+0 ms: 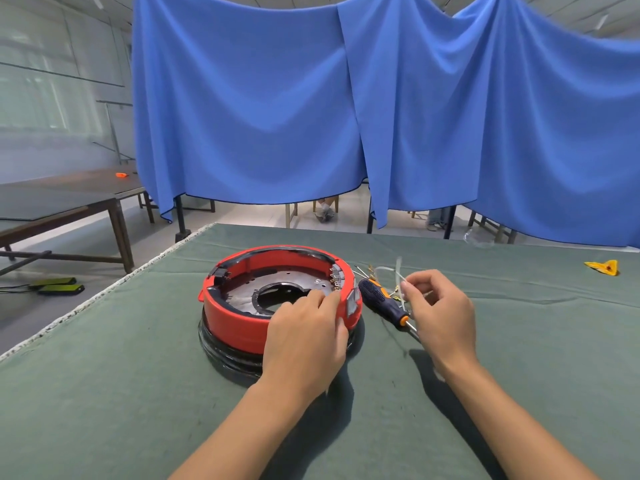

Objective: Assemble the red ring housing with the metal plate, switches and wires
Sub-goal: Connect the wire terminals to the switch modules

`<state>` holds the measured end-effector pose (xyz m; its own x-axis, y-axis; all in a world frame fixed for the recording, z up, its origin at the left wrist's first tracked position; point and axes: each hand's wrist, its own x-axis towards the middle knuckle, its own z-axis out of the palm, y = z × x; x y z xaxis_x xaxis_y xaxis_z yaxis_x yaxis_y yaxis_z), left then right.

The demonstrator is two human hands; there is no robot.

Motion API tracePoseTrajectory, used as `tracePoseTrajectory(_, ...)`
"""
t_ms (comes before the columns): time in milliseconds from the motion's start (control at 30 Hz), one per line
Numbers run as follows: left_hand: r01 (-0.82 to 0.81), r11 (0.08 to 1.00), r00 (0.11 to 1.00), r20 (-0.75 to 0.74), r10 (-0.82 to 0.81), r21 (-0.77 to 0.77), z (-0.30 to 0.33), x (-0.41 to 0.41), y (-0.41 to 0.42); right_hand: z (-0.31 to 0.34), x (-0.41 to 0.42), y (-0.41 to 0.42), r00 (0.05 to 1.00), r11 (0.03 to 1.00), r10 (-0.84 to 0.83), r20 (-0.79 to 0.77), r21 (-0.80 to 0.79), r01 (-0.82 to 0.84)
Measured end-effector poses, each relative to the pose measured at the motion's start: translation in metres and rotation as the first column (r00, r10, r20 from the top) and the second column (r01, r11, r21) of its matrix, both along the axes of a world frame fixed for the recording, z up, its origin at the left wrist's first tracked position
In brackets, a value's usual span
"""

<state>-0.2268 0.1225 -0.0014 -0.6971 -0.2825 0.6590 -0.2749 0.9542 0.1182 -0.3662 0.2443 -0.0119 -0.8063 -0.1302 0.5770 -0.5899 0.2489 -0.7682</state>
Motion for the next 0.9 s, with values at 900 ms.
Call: tracePoseTrajectory(900,0.438,0.535,0.886,-0.449,-0.118,0.723,0.026,0.008,-0.009,0.031,0.075,-0.03,0.795,0.808,0.59,0.141,-0.09,-0.583)
